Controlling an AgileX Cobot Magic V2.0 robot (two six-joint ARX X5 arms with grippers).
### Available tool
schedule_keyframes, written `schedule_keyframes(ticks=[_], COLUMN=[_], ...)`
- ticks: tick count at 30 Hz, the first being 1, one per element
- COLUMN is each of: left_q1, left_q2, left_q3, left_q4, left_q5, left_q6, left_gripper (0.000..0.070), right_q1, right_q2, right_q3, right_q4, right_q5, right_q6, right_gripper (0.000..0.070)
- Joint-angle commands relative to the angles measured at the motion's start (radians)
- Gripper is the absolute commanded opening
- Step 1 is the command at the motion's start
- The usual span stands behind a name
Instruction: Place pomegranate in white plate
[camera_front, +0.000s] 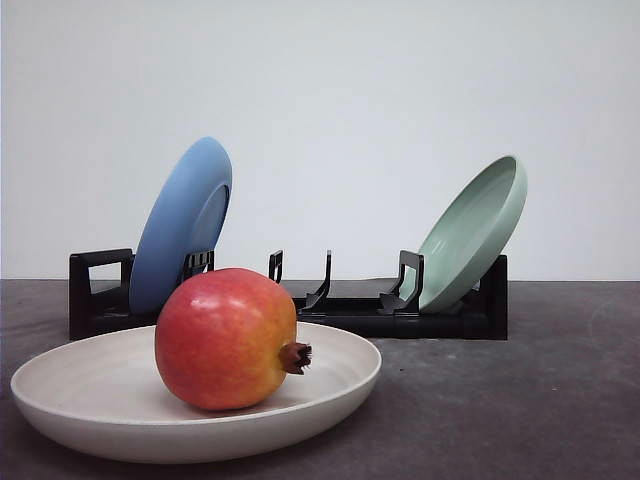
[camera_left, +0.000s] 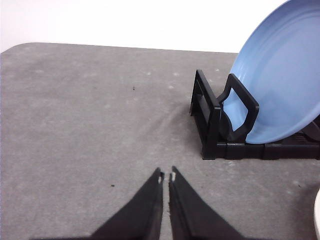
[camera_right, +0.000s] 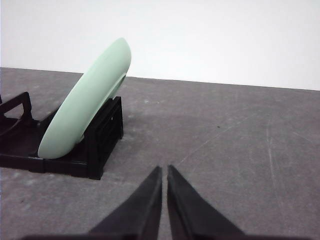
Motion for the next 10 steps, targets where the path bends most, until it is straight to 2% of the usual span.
schedule_keyframes(ticks=[1,10], left_q1=[0.000,0.000], left_q2=[-0.001,-0.001], left_q3=[-0.011,-0.011], left_q4=[-0.001,-0.001], left_q5=[-0.002,-0.002], left_q6=[0.009,0.009], left_gripper=[0.0000,0.0000], right_q1=[-0.002,-0.002], right_q2=[0.001,0.001], right_q3=[-0.004,-0.004], right_q4=[0.014,0.014], right_q5=[0.001,0.001], right_q6=[0.011,0.011], right_gripper=[0.0016,0.0015])
